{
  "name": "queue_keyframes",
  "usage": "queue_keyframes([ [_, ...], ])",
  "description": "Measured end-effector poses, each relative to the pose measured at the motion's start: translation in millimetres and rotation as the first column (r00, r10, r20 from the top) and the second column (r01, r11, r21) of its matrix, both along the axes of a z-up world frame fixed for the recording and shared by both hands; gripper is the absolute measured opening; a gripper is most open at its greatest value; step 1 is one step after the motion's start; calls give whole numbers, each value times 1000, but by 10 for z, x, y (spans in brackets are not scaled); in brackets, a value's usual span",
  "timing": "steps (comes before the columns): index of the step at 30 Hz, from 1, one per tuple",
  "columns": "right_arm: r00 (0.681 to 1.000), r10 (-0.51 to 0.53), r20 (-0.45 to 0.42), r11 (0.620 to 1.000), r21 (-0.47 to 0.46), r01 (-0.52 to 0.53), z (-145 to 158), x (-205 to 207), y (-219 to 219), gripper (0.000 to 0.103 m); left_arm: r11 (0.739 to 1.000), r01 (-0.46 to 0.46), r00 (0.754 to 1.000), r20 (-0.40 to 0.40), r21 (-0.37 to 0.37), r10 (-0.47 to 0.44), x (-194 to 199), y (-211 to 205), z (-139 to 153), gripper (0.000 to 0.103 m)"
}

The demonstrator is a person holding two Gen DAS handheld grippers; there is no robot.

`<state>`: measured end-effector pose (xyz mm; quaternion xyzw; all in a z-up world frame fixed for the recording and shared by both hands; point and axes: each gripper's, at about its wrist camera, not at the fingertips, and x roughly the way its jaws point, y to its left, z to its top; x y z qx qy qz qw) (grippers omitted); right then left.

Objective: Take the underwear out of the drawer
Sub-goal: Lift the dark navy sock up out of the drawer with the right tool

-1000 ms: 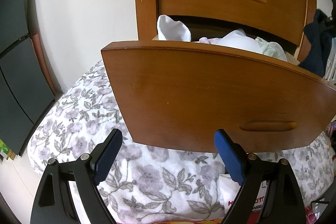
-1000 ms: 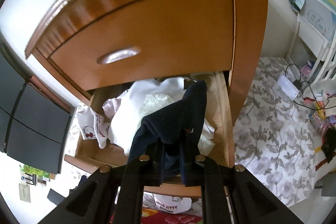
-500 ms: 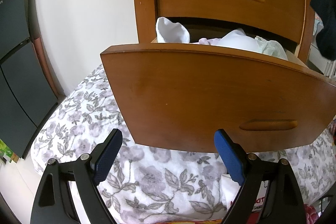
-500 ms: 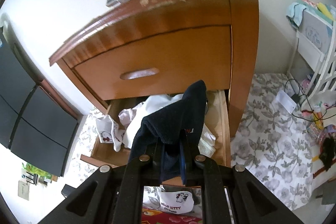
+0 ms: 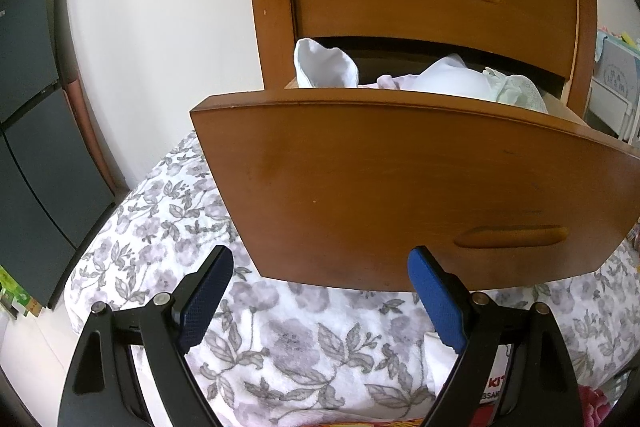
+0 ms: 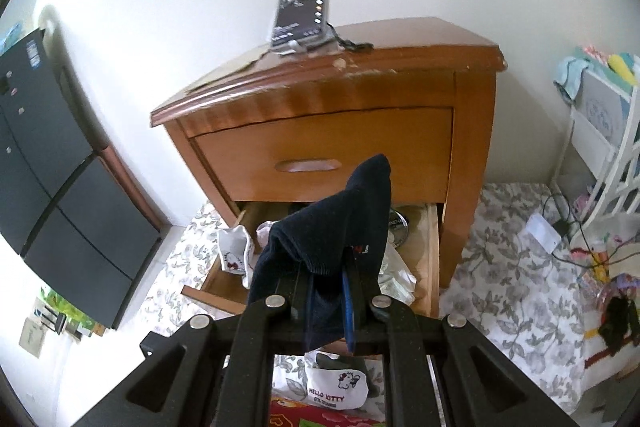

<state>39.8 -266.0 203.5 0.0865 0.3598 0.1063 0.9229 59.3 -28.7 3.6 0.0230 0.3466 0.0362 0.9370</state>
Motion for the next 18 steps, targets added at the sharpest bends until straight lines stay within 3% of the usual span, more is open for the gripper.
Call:
queue_keyframes([
  [18,997,40,59,999,-34,-38,159,-394,-64,12,999,3,1000,8,39,-3,-20,-69,13,90],
])
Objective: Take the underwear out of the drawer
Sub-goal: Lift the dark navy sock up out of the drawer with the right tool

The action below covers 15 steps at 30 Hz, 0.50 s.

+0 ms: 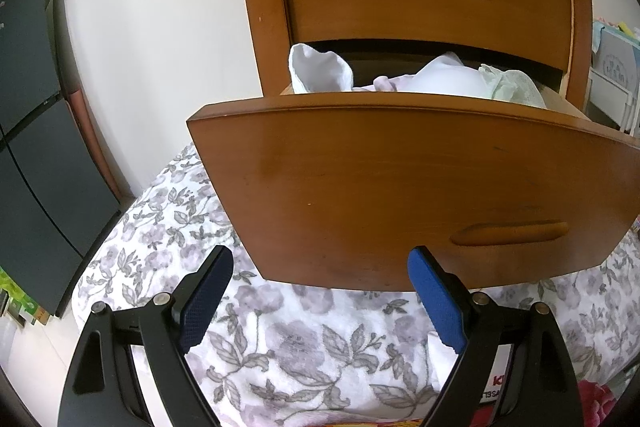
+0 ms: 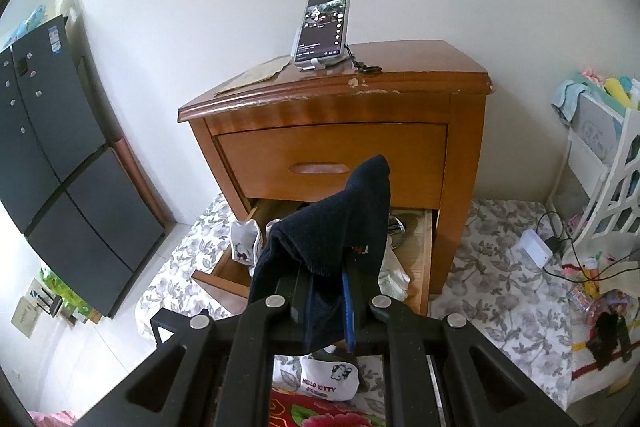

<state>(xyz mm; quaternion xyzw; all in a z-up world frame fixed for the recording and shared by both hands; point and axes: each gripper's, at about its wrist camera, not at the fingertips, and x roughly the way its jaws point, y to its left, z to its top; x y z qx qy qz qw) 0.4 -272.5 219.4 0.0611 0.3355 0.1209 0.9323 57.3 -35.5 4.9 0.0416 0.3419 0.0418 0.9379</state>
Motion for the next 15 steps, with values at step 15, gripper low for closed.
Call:
queue_keyframes([
  [15,1000,14,-20,994,-106,-16,-161,-124,44,12,1000,0,1000,-3,7,0,0,-3,3,90],
])
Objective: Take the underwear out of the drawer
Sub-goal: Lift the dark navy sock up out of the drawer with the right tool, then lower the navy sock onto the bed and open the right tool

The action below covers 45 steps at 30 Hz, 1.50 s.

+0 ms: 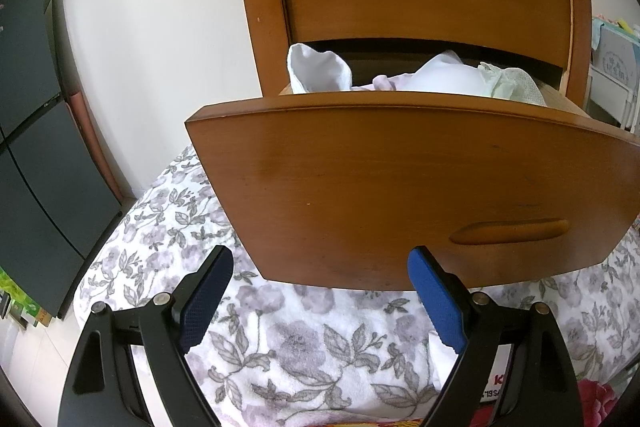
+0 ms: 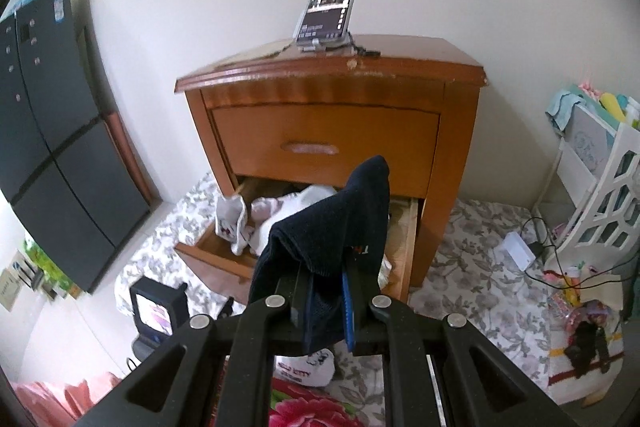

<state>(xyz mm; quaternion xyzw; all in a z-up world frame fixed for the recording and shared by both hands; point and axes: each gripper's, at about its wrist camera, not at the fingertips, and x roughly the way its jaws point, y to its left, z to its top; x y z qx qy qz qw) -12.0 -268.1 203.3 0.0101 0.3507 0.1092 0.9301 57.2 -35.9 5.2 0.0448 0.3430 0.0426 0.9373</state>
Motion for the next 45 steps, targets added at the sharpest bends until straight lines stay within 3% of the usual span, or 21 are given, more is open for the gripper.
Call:
queue_keyframes([
  [17,979,71,-192,996,-33,-79,-903,109,207,14,1000,4,1000,-13,14,-4,21,-46,-22,90],
  [28,938,95,-333,992,-48,-118,-1559,214,367,14,1000,4,1000,-15,9,-4,27,-34,-22,90],
  [36,911,128,-393,985,-56,-163,-1829,296,574,14,1000,3,1000,-27,-2,-3,54,-24,-39,90],
  [45,859,108,-500,988,-39,-147,-2302,563,672,14,1000,3,999,-40,-16,-4,74,-9,-58,90],
])
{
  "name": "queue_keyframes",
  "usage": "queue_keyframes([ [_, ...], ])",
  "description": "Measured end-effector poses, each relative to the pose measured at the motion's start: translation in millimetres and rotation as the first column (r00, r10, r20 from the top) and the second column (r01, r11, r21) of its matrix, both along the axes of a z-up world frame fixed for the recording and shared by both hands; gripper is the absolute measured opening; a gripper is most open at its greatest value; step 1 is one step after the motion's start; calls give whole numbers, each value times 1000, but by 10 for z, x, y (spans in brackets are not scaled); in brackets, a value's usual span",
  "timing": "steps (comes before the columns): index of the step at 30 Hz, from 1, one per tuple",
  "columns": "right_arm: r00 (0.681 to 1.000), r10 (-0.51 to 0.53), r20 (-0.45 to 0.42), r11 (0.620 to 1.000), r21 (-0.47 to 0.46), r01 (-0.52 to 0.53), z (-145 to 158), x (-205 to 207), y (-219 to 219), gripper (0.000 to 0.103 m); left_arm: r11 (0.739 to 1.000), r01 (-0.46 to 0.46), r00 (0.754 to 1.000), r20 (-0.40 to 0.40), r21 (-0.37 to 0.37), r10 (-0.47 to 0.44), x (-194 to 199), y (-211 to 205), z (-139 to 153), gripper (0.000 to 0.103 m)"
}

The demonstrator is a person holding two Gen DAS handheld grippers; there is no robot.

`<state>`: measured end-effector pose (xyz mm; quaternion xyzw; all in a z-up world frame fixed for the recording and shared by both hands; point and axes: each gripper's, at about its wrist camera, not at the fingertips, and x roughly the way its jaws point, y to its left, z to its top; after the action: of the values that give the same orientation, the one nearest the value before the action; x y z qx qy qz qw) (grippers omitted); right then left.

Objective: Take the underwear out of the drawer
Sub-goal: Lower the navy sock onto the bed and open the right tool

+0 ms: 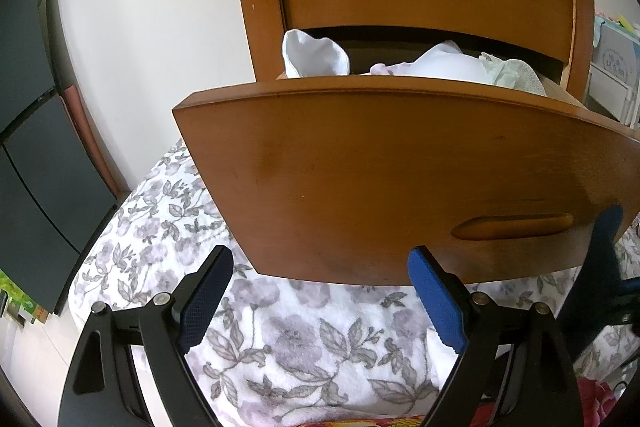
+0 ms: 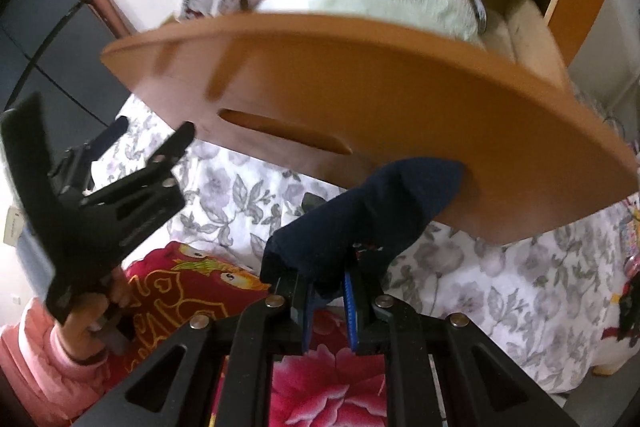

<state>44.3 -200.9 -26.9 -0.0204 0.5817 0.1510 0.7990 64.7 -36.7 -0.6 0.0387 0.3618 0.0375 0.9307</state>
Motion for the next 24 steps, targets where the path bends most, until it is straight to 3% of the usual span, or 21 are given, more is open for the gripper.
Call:
queue_keyframes([
  [9,998,-17,-61,1000,-11,17,-273,157,70,16,1000,2,1000,-5,-2,-2,7,0,-9,90],
  [15,998,-12,-57,1000,-24,11,-274,155,102,18,1000,1,1000,-6,1,-1,8,-7,-15,90],
  [17,999,-18,-51,1000,-24,17,-262,156,106,25,1000,2,1000,-4,3,-2,5,-14,-18,90],
  [21,999,-20,-37,1000,-19,20,-212,159,81,29,1000,3,1000,-5,7,-3,4,-22,-24,90],
  [24,999,-25,-26,1000,-18,25,-168,155,58,39,1000,3,1000,-5,6,-3,5,-21,-26,90],
])
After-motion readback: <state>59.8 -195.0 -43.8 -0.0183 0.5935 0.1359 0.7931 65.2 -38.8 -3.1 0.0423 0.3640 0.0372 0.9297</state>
